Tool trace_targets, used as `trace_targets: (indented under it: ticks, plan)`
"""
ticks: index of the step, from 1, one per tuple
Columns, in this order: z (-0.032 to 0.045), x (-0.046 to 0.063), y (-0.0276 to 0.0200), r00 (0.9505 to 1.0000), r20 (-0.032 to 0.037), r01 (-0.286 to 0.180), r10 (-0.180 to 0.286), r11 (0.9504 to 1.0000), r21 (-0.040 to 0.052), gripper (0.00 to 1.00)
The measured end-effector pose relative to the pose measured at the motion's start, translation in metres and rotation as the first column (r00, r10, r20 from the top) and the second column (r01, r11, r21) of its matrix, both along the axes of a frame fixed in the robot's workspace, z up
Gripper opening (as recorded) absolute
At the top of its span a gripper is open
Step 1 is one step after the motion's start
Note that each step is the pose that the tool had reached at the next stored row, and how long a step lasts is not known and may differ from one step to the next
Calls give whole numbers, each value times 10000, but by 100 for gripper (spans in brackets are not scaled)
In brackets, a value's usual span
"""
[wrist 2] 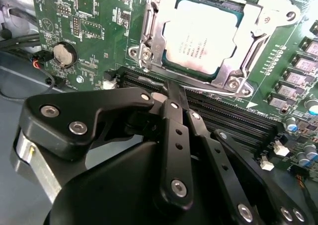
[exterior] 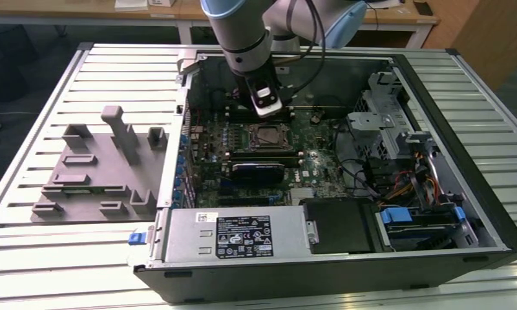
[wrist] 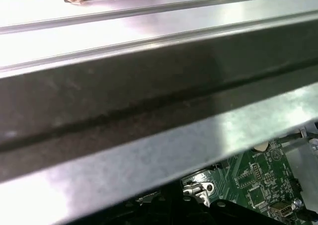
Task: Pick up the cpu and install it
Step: 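Install the first cpu locking lever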
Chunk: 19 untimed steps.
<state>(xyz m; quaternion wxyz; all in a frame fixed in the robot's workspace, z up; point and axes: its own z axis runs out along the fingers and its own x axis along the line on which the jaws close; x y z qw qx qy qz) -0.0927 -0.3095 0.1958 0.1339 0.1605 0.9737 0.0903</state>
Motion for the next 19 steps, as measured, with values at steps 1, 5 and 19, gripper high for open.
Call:
trace_targets:
  ticks: [1,5,19]
  plan:
    - [-3,0,1,10000,1,22,-22,10000,1,11]
    - [-15,-8,2,10000,1,42,-42,10000,0,11]
    - [-45,-25,4,10000,11,93,-93,10000,-11,11]
